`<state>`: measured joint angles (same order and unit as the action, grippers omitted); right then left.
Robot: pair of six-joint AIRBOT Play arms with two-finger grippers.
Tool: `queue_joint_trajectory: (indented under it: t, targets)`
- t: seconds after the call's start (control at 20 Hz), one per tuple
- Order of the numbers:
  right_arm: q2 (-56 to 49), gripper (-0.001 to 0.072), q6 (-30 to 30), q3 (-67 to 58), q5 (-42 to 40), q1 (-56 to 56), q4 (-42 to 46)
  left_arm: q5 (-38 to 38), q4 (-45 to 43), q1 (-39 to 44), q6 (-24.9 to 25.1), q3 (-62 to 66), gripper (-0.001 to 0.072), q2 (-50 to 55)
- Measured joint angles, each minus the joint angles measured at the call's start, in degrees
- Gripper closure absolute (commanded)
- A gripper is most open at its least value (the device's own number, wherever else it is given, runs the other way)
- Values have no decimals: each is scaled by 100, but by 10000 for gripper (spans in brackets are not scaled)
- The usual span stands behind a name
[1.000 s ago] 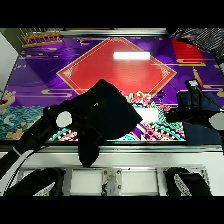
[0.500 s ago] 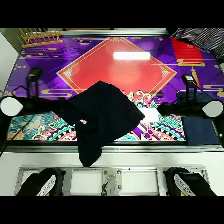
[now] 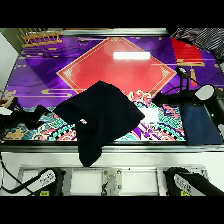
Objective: Fold the clothes and pants, and hang the long-sleeved shirts on hangers.
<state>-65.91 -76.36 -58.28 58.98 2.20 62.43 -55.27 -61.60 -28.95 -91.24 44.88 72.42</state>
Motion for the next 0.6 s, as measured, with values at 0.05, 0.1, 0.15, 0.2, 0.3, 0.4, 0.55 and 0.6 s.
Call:
queue_joint_trajectory:
  t: [0.05, 0.1, 0.15, 0.2, 0.3, 0.4, 0.55, 0.6]
  targets:
    - [-107, 129, 2, -48, -7, -4, -42, 52, 85, 46, 22, 61, -5, 238]
    - [-210, 129, 0, -83, -7, -11, -72, 90, 149, 118, 28, 144, -5, 446]
    - [-291, 129, 0, -109, -7, -17, -85, 131, 188, 223, 46, 258, -6, 658]
    - [-365, 129, 2, -125, -13, -31, -118, 164, 225, 343, 50, 389, -6, 848]
    - [-485, 129, 2, -146, -20, -63, -125, 236, 275, 588, 63, 651, -5, 1161]
    - [-595, 127, 33, -146, -7, -114, -153, 313, 319, 815, 13, 918, -4, 1405]
    - [-791, 118, 186, -109, 39, -234, -162, 481, 339, 1115, -79, 1261, 268, 1698]
    - [-885, 117, 238, -98, 68, -291, -164, 511, 323, 1198, -87, 1355, 411, 1797]
